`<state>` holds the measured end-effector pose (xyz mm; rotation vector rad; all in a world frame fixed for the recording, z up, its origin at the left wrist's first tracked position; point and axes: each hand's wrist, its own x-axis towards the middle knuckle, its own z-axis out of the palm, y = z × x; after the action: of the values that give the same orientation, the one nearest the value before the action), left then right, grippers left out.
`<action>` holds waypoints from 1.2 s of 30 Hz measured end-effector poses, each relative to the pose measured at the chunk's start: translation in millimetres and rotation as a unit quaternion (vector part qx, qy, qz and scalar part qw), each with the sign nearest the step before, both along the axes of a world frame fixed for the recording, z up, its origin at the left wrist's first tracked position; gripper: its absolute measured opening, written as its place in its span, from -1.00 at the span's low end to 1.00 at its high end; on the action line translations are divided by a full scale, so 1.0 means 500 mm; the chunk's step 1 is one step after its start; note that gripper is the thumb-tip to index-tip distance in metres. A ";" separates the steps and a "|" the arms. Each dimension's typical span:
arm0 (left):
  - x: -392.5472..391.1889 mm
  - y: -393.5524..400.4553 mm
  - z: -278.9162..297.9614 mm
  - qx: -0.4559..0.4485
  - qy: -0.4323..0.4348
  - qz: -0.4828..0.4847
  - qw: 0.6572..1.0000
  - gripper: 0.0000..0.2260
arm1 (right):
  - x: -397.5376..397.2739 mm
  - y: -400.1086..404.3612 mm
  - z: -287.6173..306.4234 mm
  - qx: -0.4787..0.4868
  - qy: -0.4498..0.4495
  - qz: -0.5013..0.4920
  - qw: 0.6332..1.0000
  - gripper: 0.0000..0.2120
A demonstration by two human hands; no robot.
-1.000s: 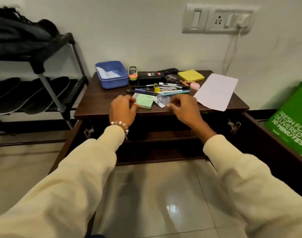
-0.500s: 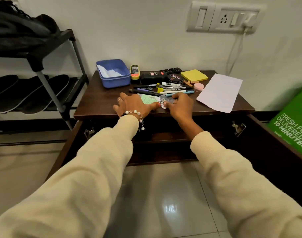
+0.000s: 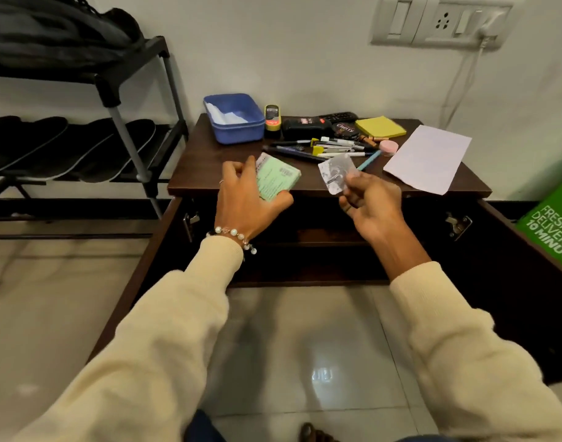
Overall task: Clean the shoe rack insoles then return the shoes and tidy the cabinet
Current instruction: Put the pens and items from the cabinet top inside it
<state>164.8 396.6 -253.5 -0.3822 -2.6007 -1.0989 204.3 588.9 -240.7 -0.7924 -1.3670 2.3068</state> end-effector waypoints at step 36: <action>-0.255 -0.083 -0.273 -0.300 -0.235 -0.015 0.924 -0.67 | -0.273 -0.130 -0.326 0.038 -0.090 0.068 0.993 -0.64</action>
<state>37.1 355.1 -389.9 -0.3063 -3.3521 -0.3927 67.8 524.0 -403.6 -0.9293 -1.6222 2.3146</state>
